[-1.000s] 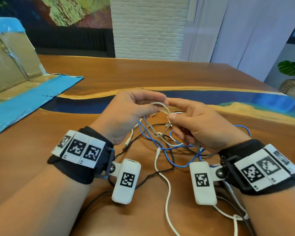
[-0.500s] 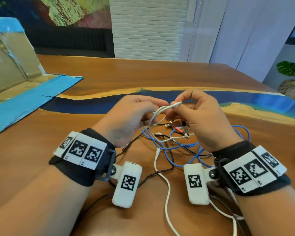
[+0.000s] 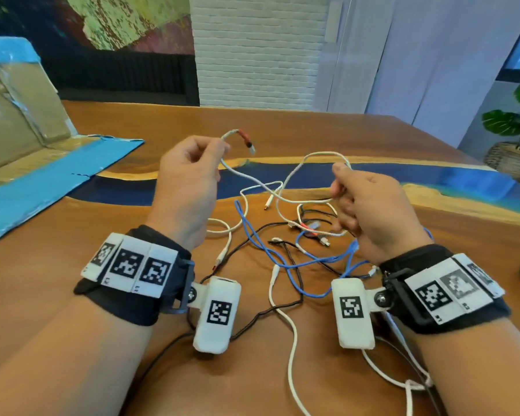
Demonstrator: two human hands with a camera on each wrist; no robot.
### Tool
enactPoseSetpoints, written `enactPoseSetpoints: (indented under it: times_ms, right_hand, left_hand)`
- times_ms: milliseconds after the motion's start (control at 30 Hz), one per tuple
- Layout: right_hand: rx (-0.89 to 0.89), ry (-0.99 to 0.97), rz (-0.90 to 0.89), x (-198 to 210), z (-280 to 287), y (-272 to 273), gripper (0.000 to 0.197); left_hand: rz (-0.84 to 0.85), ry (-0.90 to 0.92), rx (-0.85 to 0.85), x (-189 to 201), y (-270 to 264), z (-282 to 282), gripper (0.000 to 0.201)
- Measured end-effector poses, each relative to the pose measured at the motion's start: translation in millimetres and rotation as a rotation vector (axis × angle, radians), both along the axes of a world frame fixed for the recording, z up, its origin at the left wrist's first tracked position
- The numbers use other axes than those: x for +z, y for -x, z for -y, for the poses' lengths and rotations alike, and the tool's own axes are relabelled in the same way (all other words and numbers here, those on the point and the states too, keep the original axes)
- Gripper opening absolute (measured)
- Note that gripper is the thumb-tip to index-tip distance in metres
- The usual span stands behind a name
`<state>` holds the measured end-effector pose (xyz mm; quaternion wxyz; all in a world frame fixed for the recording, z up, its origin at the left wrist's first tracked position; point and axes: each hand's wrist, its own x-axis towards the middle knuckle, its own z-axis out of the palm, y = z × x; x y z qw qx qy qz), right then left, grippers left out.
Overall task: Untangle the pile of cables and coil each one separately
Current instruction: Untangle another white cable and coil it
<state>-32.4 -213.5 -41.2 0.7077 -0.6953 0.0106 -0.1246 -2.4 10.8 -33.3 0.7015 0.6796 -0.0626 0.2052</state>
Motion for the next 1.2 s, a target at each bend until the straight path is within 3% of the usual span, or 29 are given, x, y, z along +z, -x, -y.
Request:
enactPoseSetpoints:
  times_ms: [133, 233, 300, 367, 433, 533, 600, 633, 800, 933, 1067, 1200]
  right_hand:
    - [-0.041, -0.111, -0.038, 0, 0, -2, 0.043]
    - [-0.069, -0.166, -0.002, 0, -1, -3, 0.016]
    - [-0.091, -0.254, 0.041, -1, 0, -4, 0.035]
    - [-0.053, -0.287, 0.153, 2, -2, -1, 0.039]
    - [0.057, -0.169, 0.241, 3, -7, 0, 0.036]
    - [0.223, 0.094, 0.216, -4, -20, 5, 0.034]
    - [0.257, 0.229, 0.233, -8, -27, 9, 0.017]
    - [0.264, 0.245, 0.249, -8, -28, 11, 0.008]
    - [0.322, 0.137, 0.26, -6, -21, 13, 0.019]
    - [0.346, 0.095, 0.243, -6, -21, 12, 0.02]
    - [0.22, 0.085, 0.221, -6, -16, 8, 0.018]
    - [0.161, 0.267, 0.192, -4, -10, 7, 0.021]
  left_hand:
    - [-0.016, 0.02, -0.058, 2, 2, 0, 0.019]
    - [-0.05, 0.083, -0.136, 3, 4, 0, 0.02]
    - [-0.088, 0.113, -0.236, 3, 7, 2, 0.018]
    - [-0.114, 0.108, -0.342, 3, 11, 5, 0.015]
    - [-0.128, 0.086, -0.426, 3, 14, 8, 0.013]
    - [-0.138, 0.047, -0.516, 3, 19, 13, 0.02]
    - [-0.126, 0.013, -0.511, 2, 19, 15, 0.025]
    - [-0.113, -0.003, -0.479, 1, 18, 14, 0.027]
    - [-0.029, -0.073, -0.308, 0, 10, 9, 0.037]
    - [-0.155, -0.205, -0.465, 4, 19, 13, 0.047]
    - [-0.322, -0.059, -0.692, 8, 26, 13, 0.052]
    - [-0.363, 0.217, -0.765, 14, 23, 8, 0.046]
